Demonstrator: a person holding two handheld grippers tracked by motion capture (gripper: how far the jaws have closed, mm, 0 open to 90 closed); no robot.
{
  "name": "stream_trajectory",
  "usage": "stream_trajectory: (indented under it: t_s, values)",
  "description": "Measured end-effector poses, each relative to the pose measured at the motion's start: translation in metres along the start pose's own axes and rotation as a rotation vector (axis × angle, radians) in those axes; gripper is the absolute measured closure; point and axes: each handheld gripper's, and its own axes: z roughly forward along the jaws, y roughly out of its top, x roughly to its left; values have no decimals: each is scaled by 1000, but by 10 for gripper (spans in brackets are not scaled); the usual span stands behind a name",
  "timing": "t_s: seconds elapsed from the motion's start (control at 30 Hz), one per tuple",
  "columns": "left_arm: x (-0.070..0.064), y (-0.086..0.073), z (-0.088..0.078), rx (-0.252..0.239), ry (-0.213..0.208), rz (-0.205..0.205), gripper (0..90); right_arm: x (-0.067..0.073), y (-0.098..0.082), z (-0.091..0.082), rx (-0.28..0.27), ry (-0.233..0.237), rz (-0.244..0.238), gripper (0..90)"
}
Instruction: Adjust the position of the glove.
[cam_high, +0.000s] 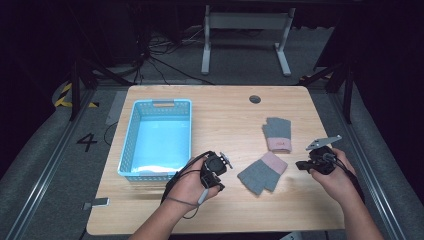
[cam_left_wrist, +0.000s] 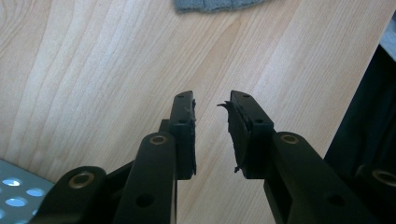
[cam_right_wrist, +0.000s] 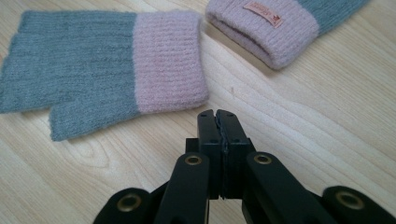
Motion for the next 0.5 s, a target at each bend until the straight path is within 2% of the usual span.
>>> stream_trajectory:
  t_s: [0.2,0.5]
  values:
    - [-1,0,-1,-3,3,4,734,0,0,0,5,3,-4,900]
    - [-2,0,-3,-12,-4,8,742,6,2,-1,22,18,-42,900]
